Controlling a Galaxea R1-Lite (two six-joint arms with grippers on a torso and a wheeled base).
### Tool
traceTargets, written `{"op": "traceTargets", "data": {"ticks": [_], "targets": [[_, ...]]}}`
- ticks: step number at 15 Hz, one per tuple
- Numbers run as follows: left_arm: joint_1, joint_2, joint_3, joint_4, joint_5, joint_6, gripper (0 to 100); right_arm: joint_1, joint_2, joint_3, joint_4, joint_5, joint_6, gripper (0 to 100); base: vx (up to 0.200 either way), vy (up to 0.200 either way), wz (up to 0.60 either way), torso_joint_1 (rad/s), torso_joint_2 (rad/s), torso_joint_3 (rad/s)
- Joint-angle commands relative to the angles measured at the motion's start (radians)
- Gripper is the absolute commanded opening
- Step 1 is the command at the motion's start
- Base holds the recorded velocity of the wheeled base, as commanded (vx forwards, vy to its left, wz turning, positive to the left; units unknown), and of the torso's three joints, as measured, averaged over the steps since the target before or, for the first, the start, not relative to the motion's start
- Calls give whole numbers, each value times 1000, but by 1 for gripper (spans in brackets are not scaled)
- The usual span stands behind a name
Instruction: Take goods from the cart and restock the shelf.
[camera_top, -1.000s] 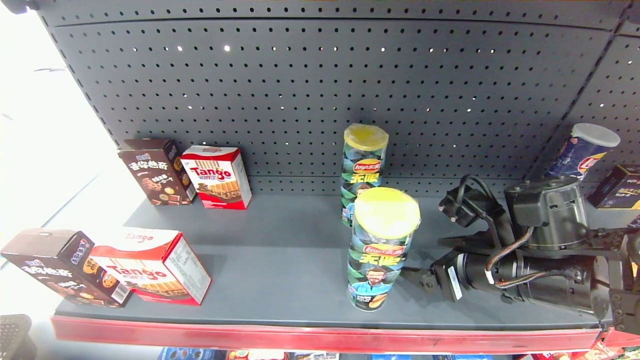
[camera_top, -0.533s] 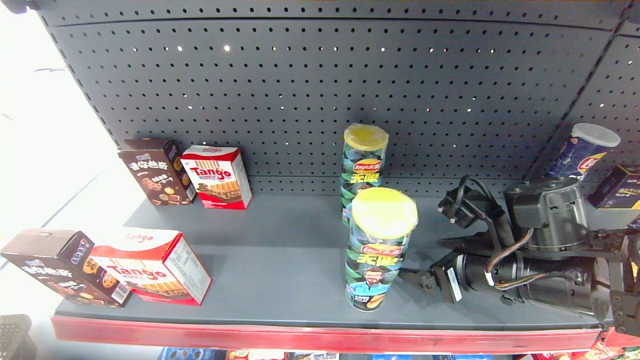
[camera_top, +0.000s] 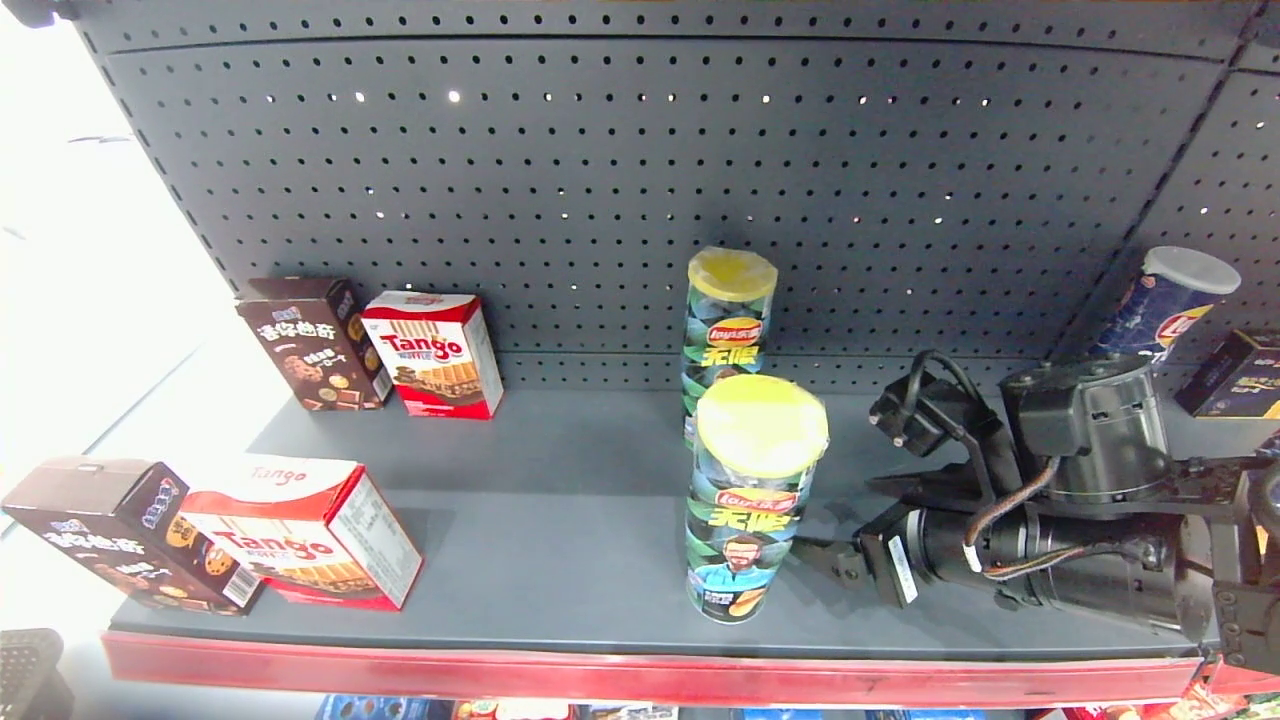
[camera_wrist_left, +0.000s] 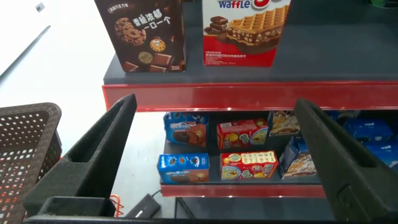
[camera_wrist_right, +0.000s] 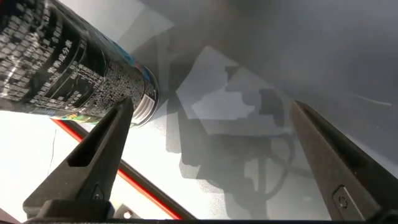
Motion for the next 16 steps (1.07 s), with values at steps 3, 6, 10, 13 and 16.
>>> {"op": "traceTargets", "data": {"ticks": [3,6,10,13,16], "targets": [[0,2,0,0,0,0,100,-1,1,0,-2,2,0,100,0,0,0,0,0,0],[0,2,0,0,0,0,100,-1,1,3,-7,2,-2,100,0,0,0,0,0,0],[0,2,0,0,0,0,100,-1,14,5,-22,0,-2,100,0,0,0,0,0,0],[0,2,0,0,0,0,100,-13,-19,9,-22,-4,0,100,0,0,0,0,0,0],[0,2,0,0,0,0,100,-79,-190,26,-22,-8,4,100,0,0,0,0,0,0]]}}
